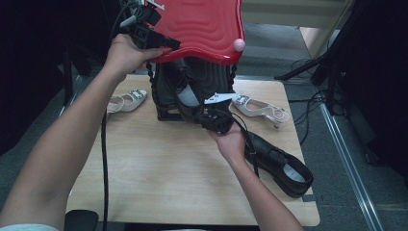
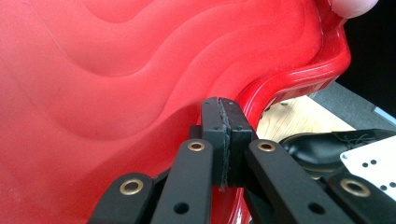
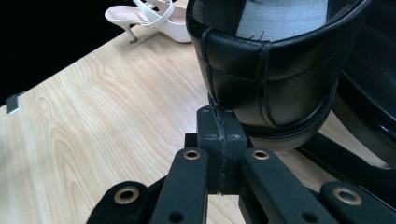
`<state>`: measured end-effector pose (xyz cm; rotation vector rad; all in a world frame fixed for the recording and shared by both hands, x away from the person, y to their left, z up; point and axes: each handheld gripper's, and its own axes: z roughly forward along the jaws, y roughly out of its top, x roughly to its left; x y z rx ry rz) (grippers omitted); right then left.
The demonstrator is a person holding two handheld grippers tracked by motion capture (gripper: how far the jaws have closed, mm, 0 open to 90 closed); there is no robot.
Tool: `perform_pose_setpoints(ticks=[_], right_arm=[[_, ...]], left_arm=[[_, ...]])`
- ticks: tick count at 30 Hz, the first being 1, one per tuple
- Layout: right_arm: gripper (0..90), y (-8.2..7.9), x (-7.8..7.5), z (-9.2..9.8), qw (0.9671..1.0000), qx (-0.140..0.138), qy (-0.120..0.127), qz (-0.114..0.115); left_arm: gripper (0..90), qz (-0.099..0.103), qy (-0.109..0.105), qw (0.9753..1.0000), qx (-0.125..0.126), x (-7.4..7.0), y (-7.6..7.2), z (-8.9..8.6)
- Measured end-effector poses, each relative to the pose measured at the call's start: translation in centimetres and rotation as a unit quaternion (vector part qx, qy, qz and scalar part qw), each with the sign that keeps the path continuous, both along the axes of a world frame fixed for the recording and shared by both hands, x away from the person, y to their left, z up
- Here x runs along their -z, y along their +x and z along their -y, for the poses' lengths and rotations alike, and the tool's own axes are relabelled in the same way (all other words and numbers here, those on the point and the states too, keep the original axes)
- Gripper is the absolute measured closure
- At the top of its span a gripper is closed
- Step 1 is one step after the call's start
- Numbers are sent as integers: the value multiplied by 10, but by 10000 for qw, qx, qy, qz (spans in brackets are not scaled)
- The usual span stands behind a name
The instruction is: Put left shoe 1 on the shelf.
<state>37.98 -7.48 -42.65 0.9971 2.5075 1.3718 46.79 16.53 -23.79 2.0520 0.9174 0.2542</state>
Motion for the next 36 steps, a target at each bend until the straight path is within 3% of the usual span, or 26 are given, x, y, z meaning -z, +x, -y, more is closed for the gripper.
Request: perform_pose_setpoints(ticks=[6, 8, 14, 36], right_arm=[[900, 1, -7, -5, 10000, -43, 23, -69], [900, 3, -10, -9, 10000, 2, -44, 0], [900, 15, -14, -19, 9998, 123, 0, -131], [900, 50, -22, -79, 9996, 209, 103, -188]], left_arm=[[900, -49, -10, 10000, -16, 0, 1, 1], [900, -66, -6, 10000, -20, -1, 1, 1], [900, -92, -25, 9999, -32, -1, 1, 0], [900, -44, -16, 10000, -23, 0, -1, 0]])
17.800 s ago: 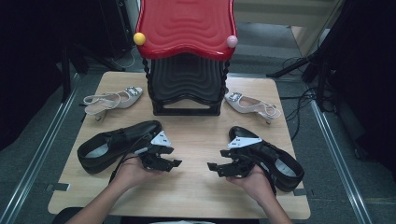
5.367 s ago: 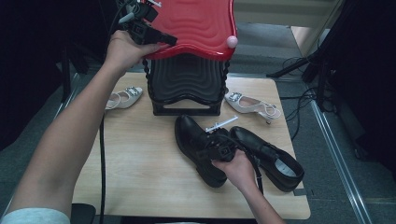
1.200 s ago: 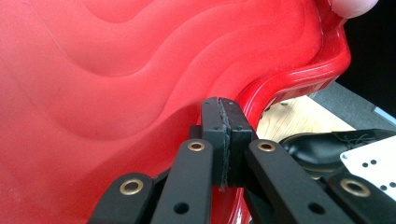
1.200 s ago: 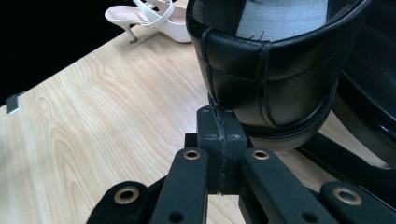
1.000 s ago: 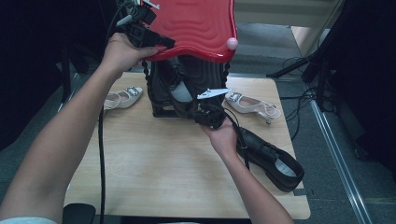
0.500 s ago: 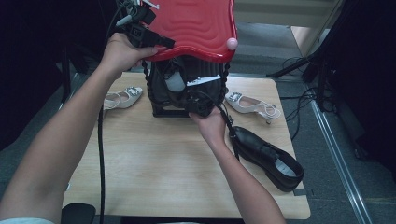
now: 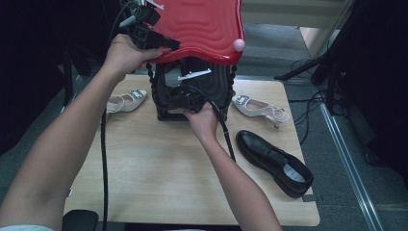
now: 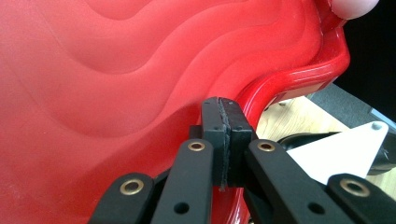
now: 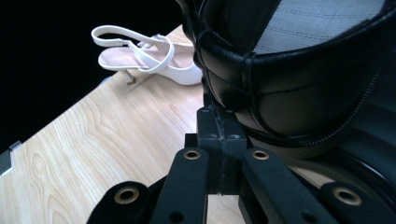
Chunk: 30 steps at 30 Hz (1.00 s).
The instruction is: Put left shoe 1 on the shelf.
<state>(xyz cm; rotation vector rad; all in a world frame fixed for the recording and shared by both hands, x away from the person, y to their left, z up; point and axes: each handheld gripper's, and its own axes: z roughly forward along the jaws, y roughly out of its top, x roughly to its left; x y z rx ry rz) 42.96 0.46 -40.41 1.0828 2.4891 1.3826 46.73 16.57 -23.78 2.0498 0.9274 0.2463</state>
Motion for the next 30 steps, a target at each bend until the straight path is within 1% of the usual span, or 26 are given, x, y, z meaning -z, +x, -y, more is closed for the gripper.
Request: perform_pose_setpoints(ticks=[1, 2, 6, 7, 8, 9, 10, 13, 14, 15, 16, 17, 19, 20, 21, 22, 23, 24, 26, 27, 28, 29, 30], right_arm=[[900, 0, 0, 0, 10000, 0, 0, 0], [900, 2, 1, -3, 10000, 28, 55, -16], [900, 5, 3, -7, 9999, 23, 87, -53], [900, 7, 5, -8, 9999, 16, 93, -93], [900, 10, 10, -11, 9998, -1, 7, -196], [900, 11, 12, -12, 9996, -8, -26, -268], [900, 10, 14, -12, 9997, -22, 46, -248], [900, 8, 16, -12, 9995, -42, 71, -296], [899, 7, 16, -11, 9995, -71, 69, -316], [891, 4, 16, -10, 9996, -107, 55, -270], [880, -1, 15, -7, 9997, -162, 12, -159], [866, -4, 14, -4, 9997, -196, 26, -117], [840, -10, 12, 1, 9997, -240, 74, -81], [818, -12, 12, 3, 9996, -263, 117, -78], [818, -12, 12, 3, 9996, -263, 117, -78], [776, -18, 11, 10, 9993, -303, 223, -63], [776, -18, 11, 10, 9993, -303, 223, -63], [726, -22, 11, 16, 9988, -395, 275, -44], [685, -28, 12, 22, 9985, -472, 261, -8], [685, -28, 12, 22, 9985, -472, 261, -8], [654, -33, 13, 28, 9986, -512, 138, 26], [647, -36, 13, 32, 9984, -540, 153, 36], [638, -38, 13, 35, 9983, -549, 193, 47]], left_arm=[[900, 0, 0, 10000, 0, 0, 0, 0], [900, -4, -4, 10000, -7, 0, 0, 0], [900, -8, -1, 10000, -11, 0, 0, 0], [900, -2, -5, 10000, -13, 0, 0, 0], [900, -5, -7, 10000, -6, 0, 0, 0], [900, -4, -15, 10000, -4, 0, 0, 0], [900, 7, -15, 10000, 0, 0, 0, 0], [898, 20, -28, 10000, -11, 0, 0, 0], [898, 8, -40, 10000, -12, 0, 0, 0], [896, -6, -48, 10000, -20, 0, 1, 0], [884, -91, -115, 9999, -82, -1, 1, 0], [868, -91, -115, 9999, -82, -1, 1, 0], [827, -88, -270, 9996, -23, -4, 0, -2], [818, -88, -270, 9996, -23, -4, 0, -2], [818, -103, -354, 9993, 29, -5, -1, -3], [807, -61, -404, 9992, 54, -8, -5, -3], [802, -61, -404, 9992, 54, -8, -5, -3], [789, -62, -413, 9990, 160, -10, -10, -2], [737, -75, -404, 9988, 279, -11, -16, -3], [713, -75, -404, 9988, 279, -11, -16, -3], [695, -155, -382, 9987, 301, -9, -21, -3], [683, -155, -368, 9987, 315, -8, -23, -3], [671, -116, -360, 9985, 383, -6, -28, -4]])
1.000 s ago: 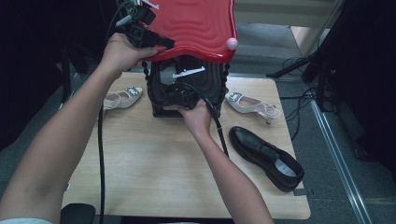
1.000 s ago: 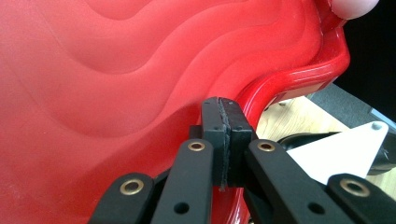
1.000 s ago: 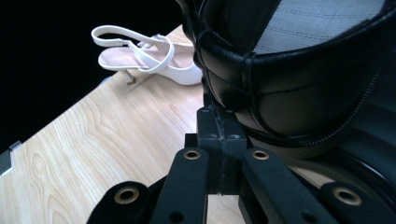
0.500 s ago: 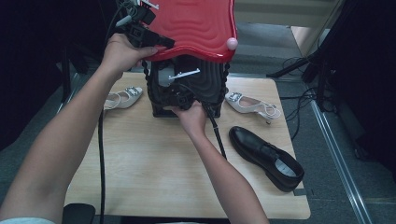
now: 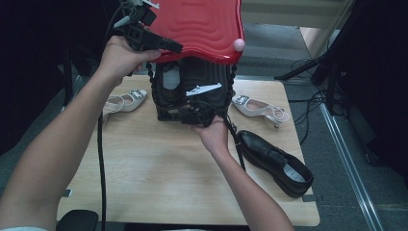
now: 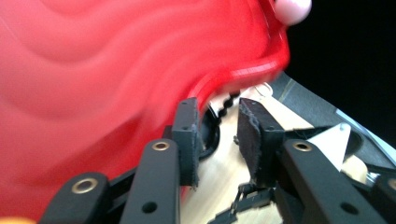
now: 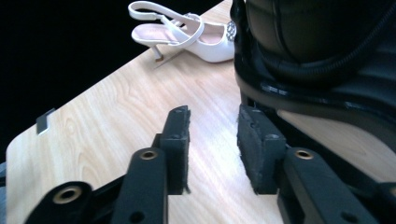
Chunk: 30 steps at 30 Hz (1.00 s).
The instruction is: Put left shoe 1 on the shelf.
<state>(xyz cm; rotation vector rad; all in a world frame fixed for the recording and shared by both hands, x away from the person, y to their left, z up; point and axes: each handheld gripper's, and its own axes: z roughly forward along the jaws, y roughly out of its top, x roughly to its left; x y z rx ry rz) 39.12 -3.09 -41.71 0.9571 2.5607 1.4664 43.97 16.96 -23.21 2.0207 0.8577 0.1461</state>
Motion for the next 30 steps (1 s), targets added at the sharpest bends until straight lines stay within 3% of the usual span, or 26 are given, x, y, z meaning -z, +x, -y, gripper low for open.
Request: perform_pose_setpoints(ticks=[5, 8, 19, 22, 29, 30], right_arm=[[576, -10, 1, 17, 10000, -7, 3, -46], [558, -15, 2, 26, 9999, -9, 40, -115], [544, -35, 0, 51, 9999, -80, 40, -65], [543, -41, 4, 57, 9999, -102, -80, -83], [543, -54, 12, 69, 9997, -144, -68, -177], [543, -56, 13, 72, 9997, -129, -59, -182]], left_arm=[[557, 3, 35, 9999, 132, 13, -13, -1], [511, 2, -68, 9997, 230, 22, -21, -3], [452, 74, 44, 9995, 316, 49, -45, -7], [443, 176, 58, 9992, 343, 61, -54, -8], [440, 93, 37, 9993, 360, 79, -66, -5], [439, 34, -10, 9993, 362, 87, -69, -5]])
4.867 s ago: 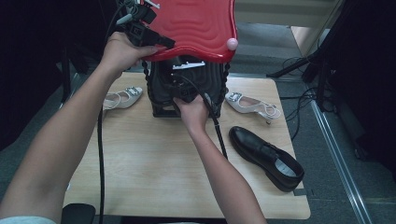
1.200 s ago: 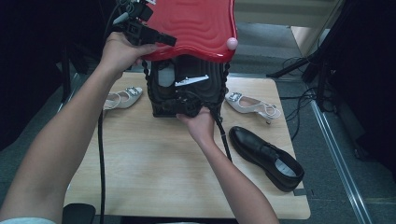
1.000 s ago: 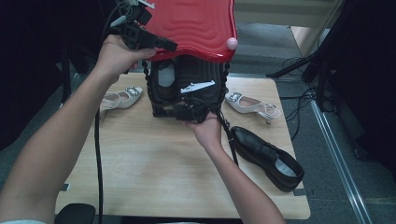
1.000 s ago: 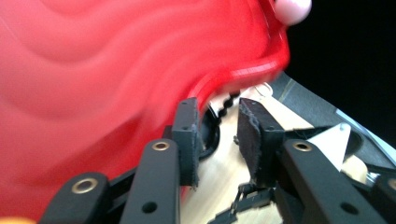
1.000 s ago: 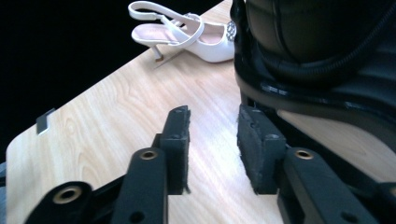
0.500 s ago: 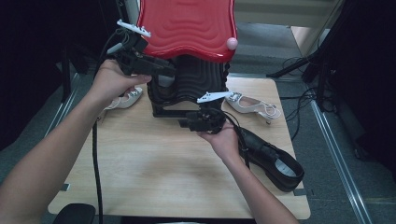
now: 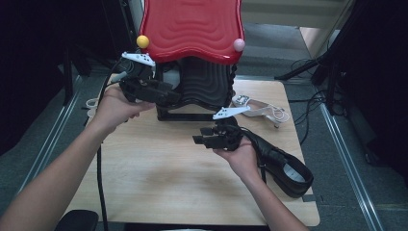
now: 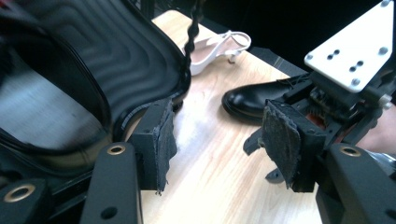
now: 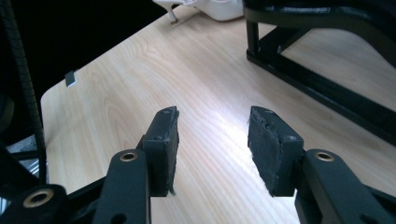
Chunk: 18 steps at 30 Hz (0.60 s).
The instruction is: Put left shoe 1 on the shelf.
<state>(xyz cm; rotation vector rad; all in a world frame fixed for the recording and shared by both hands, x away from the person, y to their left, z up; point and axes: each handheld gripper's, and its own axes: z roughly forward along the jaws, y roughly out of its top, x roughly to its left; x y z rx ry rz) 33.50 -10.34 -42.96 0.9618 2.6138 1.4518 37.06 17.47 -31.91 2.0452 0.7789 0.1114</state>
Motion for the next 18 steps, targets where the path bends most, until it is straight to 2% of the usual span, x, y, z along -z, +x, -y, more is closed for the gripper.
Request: perform_pose_setpoints(ticks=[1, 3, 5, 9, 10, 12, 14, 15, 16, 18], right_arm=[[543, 0, 0, 0, 10000, 0, 0, 0], [543, -6, 3, 8, 10000, 30, 30, -10], [543, -9, 5, 14, 10000, 44, 14, -26], [543, -14, 8, 23, 10000, 75, -13, -34], [543, -14, 8, 23, 10000, 75, -13, -34], [544, -17, 10, 30, 9999, 97, -9, -49], [544, -19, 15, 37, 9999, 126, -9, -111], [544, -19, 15, 37, 9999, 126, -9, -111], [544, -21, 18, 39, 9998, 140, -20, -116], [543, -22, 20, 41, 9998, 141, -38, -148]], left_arm=[[437, 0, 0, 10000, 0, 0, 0, 0], [436, -119, 15, 9999, -12, 13, -5, 0], [436, -94, 51, 9999, -42, 17, -7, 1], [435, -175, -110, 9998, -11, 35, -19, 0], [435, -175, -110, 9998, -11, 35, -19, 0], [436, -183, -59, 9998, -15, 47, -25, 1], [436, -338, -53, 9994, -26, 63, -30, 1], [436, -338, -53, 9994, -26, 63, -30, 1], [436, -444, -82, 9990, -35, 73, -32, 1], [436, -488, -92, 9988, -23, 77, -33, 1]])
